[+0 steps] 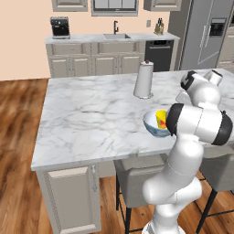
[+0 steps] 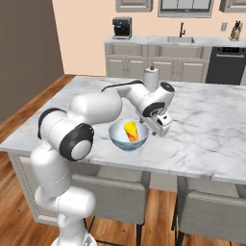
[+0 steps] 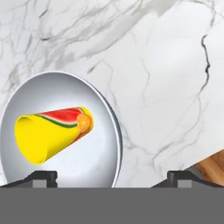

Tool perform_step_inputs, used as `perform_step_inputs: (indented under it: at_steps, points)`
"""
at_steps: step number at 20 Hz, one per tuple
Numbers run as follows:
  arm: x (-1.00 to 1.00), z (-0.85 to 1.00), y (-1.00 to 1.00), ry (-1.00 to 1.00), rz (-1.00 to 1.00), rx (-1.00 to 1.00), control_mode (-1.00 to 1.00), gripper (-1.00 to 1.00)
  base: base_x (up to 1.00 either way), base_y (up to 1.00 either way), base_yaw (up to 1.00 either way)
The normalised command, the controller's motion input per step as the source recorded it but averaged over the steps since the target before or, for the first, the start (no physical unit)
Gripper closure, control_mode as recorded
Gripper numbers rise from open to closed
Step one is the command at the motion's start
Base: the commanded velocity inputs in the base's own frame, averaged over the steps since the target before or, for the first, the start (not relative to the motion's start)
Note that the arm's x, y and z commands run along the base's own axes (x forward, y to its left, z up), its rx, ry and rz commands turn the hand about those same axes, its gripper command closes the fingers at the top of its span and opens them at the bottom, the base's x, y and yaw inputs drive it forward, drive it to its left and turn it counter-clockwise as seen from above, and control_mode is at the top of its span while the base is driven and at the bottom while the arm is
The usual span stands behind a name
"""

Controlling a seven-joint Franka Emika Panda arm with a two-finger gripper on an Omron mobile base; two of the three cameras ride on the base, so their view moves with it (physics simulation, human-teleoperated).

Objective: Place the cup inside the bowl on the dining table and move the bowl to any counter.

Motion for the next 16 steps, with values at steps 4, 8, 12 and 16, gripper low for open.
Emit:
perform_step_inputs:
  at_steps: [4, 8, 12, 16]
  points:
    - [0.0, -0.14, 0.0, 0.0, 0.0, 0.03, -1.0, -1.0, 0.0, 0.0, 0.0]
    - [0.0, -0.26, 0.0, 0.0, 0.01, 0.04, -1.0, -1.0, 0.0, 0.0, 0.0]
    - [0.0, -0.21, 0.0, 0.0, 0.01, 0.03, -1.0, -1.0, 0.0, 0.0, 0.0]
    - [0.0, -0.16, 0.0, 0.0, 0.01, 0.02, -1.0, -1.0, 0.0, 0.0, 0.0]
